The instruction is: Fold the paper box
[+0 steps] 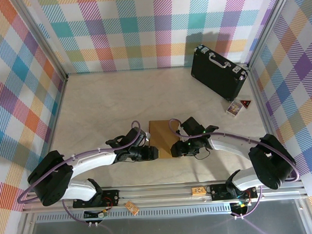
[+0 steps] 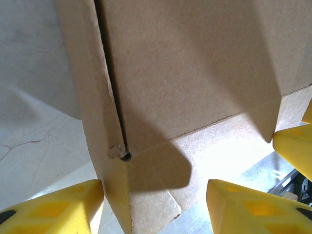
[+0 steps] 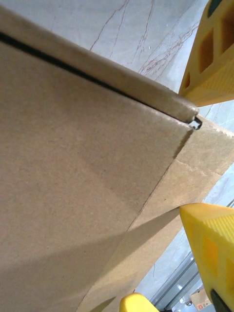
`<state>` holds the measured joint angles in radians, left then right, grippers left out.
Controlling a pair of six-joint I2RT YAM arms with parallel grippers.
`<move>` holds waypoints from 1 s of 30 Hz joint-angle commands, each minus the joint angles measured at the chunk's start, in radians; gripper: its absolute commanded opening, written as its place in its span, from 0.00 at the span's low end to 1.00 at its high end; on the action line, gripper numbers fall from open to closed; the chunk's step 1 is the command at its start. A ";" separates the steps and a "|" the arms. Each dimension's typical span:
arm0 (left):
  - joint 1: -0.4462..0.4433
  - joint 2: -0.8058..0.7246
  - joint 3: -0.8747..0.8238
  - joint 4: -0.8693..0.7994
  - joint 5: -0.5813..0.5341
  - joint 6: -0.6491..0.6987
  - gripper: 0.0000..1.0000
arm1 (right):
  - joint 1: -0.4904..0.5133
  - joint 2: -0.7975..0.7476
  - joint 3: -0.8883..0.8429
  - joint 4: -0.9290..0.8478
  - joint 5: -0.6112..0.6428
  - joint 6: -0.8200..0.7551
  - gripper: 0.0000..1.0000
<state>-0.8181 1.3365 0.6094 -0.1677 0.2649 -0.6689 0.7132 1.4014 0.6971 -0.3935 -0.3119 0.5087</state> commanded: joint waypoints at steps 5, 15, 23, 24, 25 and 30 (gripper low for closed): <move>-0.016 0.018 0.006 0.029 0.013 0.006 0.54 | 0.006 0.015 0.008 0.010 -0.018 -0.017 0.54; -0.016 0.025 -0.006 0.018 -0.024 0.019 0.52 | 0.006 0.028 0.005 0.004 0.020 -0.047 0.50; -0.017 0.026 0.003 0.003 -0.043 0.033 0.52 | 0.006 0.019 0.017 -0.024 0.065 -0.067 0.50; -0.016 0.025 0.006 0.001 -0.045 0.035 0.52 | 0.006 0.016 0.020 -0.032 0.070 -0.070 0.50; -0.017 0.024 0.008 -0.003 -0.047 0.036 0.52 | 0.006 0.012 0.020 -0.037 0.074 -0.073 0.51; -0.016 0.014 0.013 -0.012 -0.055 0.038 0.52 | 0.007 -0.014 0.024 -0.060 0.103 -0.087 0.51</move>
<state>-0.8181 1.3533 0.6094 -0.1574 0.2291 -0.6537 0.7139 1.4143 0.7036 -0.4053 -0.2497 0.4480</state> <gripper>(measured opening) 0.523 0.509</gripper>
